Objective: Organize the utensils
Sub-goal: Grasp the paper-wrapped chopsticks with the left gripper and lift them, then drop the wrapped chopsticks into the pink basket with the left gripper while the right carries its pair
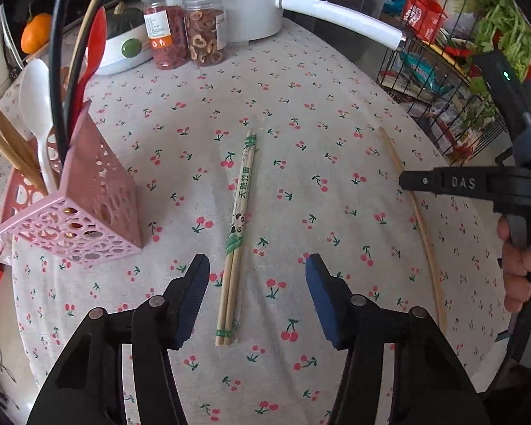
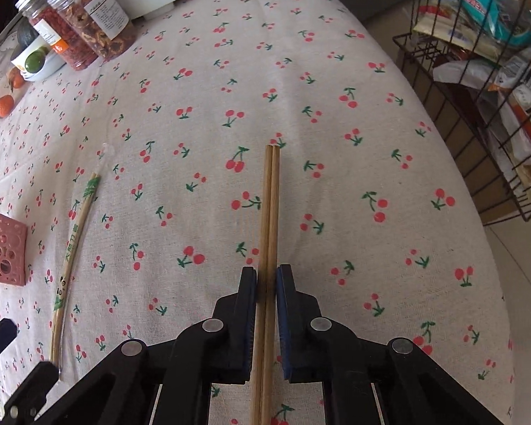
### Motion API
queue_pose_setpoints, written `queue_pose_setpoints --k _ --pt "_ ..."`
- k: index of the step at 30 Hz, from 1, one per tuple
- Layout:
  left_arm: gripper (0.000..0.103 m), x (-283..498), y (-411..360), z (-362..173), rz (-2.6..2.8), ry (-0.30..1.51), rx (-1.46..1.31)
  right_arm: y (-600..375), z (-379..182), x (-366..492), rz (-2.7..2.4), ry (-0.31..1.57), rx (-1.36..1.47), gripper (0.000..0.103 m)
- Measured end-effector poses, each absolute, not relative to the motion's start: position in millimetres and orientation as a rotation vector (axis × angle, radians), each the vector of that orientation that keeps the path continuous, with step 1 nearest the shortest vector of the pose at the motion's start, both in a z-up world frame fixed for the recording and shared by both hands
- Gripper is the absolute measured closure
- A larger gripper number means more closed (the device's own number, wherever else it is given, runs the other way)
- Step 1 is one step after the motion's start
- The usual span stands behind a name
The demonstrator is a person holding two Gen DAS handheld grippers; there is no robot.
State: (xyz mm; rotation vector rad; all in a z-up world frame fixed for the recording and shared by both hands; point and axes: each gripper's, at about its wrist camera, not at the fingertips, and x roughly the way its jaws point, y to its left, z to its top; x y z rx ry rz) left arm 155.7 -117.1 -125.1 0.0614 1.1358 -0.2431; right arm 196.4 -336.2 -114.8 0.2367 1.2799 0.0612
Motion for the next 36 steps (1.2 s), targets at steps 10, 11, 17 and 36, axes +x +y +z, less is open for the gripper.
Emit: queue_pose_setpoints --k 10,11,17,36 --pt "0.063 223.8 -126.8 -156.3 -0.114 1.152 0.080 -346.1 -108.9 195.8 0.086 1.272 0.293 0.094" --pt "0.065 228.3 -126.1 -156.7 -0.103 1.146 0.079 -346.2 -109.1 196.2 0.089 1.271 0.295 0.094" --pt "0.088 237.6 -124.9 -156.7 -0.110 1.173 0.070 -348.1 -107.6 195.6 0.086 1.269 0.302 0.094" --pt "0.096 118.6 -86.8 -46.8 -0.310 1.002 0.060 -324.8 -34.5 144.6 0.159 1.077 0.279 0.094"
